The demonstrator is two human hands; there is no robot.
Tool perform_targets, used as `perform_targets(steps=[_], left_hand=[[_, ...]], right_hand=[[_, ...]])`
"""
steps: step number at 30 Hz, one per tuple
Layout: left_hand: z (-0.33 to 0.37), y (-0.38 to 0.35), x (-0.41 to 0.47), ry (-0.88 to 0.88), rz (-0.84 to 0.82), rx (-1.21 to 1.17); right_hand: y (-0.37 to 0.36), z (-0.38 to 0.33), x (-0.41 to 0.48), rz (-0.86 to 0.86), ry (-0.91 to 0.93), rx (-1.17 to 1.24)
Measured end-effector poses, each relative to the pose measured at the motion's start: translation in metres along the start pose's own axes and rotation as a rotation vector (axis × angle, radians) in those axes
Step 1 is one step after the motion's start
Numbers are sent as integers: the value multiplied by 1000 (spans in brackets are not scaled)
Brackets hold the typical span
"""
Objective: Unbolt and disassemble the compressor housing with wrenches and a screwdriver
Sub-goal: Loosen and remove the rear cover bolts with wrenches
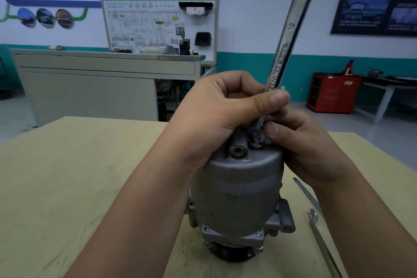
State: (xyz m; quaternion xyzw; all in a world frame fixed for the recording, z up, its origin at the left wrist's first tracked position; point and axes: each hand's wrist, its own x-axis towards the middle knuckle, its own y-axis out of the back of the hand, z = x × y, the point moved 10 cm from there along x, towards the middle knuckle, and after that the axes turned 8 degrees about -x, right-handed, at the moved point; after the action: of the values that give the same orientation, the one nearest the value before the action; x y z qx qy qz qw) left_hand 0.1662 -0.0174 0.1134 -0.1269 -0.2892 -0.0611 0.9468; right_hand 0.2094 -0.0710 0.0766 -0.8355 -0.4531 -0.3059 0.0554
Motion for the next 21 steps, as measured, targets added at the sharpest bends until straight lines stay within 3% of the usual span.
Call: perform_targets(steps=[12, 21], left_hand=[[-1, 6, 1, 3, 81, 124], [-16, 6, 1, 156, -78, 60]], right_hand=[[0, 1, 0, 20, 4, -6], [-1, 0, -1, 31, -6, 1]])
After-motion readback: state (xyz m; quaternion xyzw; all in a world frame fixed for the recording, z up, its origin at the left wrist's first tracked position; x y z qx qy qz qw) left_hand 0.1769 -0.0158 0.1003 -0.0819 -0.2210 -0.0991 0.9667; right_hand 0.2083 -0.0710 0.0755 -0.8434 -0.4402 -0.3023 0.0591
